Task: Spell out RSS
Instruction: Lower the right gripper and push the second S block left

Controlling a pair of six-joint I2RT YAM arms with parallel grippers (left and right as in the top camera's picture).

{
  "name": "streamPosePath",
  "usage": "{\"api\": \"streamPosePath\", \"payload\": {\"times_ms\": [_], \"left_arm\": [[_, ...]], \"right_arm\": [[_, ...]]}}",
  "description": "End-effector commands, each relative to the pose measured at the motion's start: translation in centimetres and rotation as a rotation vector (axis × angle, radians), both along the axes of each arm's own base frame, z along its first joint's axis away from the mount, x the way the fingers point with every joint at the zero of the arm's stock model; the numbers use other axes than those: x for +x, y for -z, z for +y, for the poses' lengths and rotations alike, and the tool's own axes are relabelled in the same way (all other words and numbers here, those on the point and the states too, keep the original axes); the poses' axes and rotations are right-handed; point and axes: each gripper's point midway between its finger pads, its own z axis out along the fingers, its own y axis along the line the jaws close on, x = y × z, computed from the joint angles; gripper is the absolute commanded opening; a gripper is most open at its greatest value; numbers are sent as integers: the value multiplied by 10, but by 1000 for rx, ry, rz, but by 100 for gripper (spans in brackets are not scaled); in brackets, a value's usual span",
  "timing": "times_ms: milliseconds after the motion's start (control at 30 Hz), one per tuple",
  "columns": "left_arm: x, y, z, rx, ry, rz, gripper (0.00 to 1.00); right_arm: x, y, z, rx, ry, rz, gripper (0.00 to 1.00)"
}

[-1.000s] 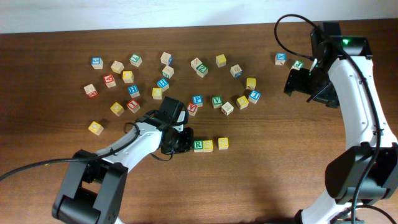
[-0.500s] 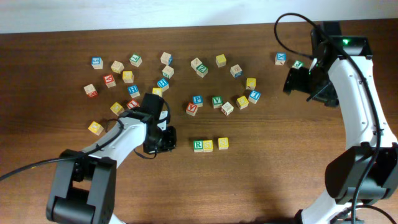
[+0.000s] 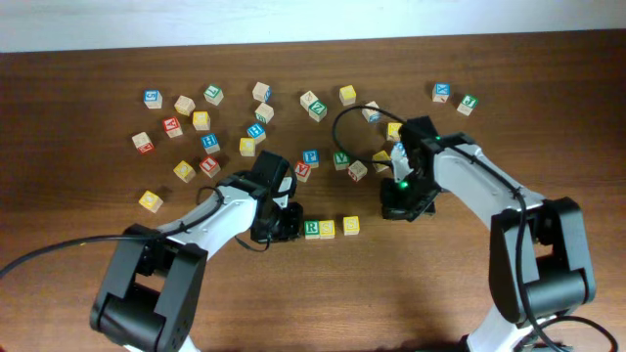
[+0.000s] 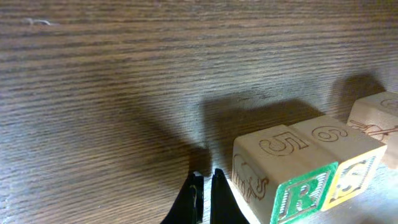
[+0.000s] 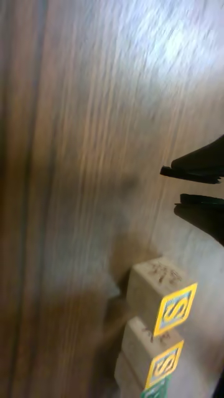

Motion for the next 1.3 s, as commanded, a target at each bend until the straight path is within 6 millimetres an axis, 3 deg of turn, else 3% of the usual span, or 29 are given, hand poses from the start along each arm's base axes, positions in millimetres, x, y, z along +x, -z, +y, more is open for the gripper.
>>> {"api": "streamPosePath", "payload": {"times_ms": [0, 200, 433, 767, 933, 1067, 1267], "left_arm": [[-2, 13, 3, 26, -13, 29, 0], [-4, 10, -4, -13, -5, 40, 0], [-4, 10, -6, -21, 0, 34, 0], [-4, 9, -13, -34, 16, 25, 0], [-5, 8, -14, -36, 17, 26, 0], [-5, 8, -14, -36, 17, 26, 0], [-5, 8, -14, -36, 9, 29, 0]], "right_arm": [[-7, -1, 20, 22, -11, 4, 4], [-14, 6, 38, -66, -4, -3, 4], [-25, 35, 37, -87, -13, 63, 4], [-26, 34, 55, -45, -7, 57, 4], [-27, 34, 55, -42, -8, 59, 4], [-16, 35, 55, -44, -61, -9, 4], [-21, 35, 55, -43, -66, 14, 4]]}}
